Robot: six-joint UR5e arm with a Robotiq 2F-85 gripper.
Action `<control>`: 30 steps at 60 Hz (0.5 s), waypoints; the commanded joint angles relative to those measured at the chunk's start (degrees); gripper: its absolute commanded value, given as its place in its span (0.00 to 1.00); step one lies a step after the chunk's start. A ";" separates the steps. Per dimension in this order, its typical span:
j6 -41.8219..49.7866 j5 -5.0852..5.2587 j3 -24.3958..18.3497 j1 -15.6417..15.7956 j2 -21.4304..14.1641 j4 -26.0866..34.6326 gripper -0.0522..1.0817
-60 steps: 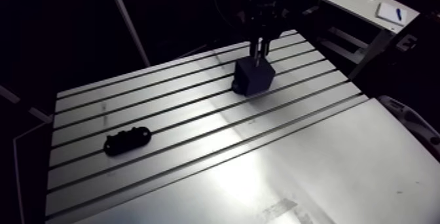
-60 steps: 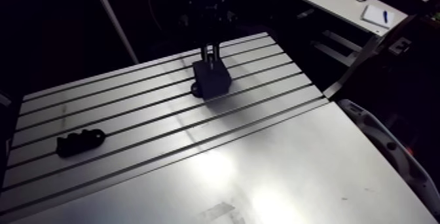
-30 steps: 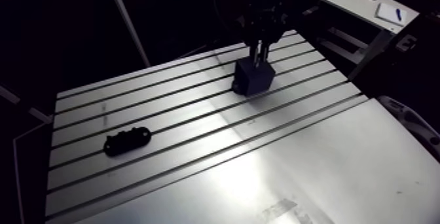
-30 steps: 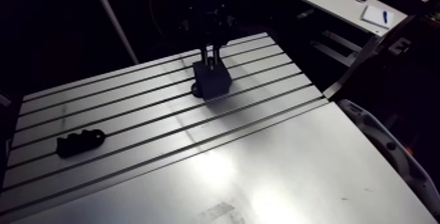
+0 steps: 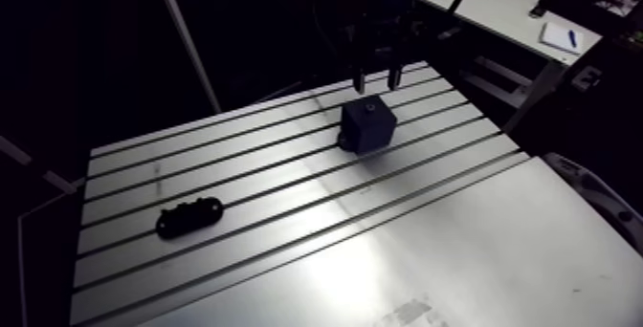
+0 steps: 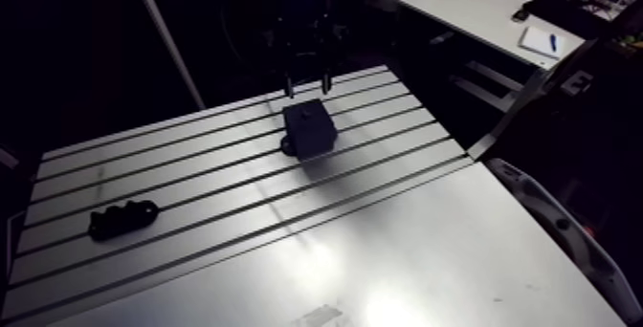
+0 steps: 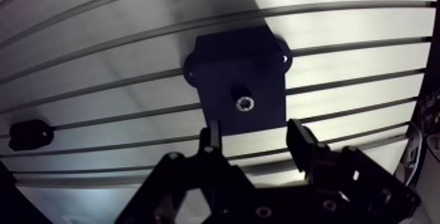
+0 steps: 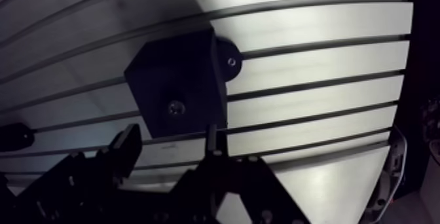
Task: Pick up the M10 bolt and insert it into the hole until fully seated.
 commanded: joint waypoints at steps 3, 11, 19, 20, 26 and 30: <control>-0.59 0.13 0.93 0.07 -4.92 -3.70 0.05; -4.39 0.22 3.69 1.04 -12.71 -8.25 0.05; -4.50 0.57 4.73 1.52 -16.89 -7.15 0.05; -4.26 0.51 4.67 2.24 -17.53 -5.60 0.05; -3.24 0.77 3.59 4.70 -18.65 0.00 0.05; -1.66 0.81 2.08 6.21 -18.94 2.80 0.05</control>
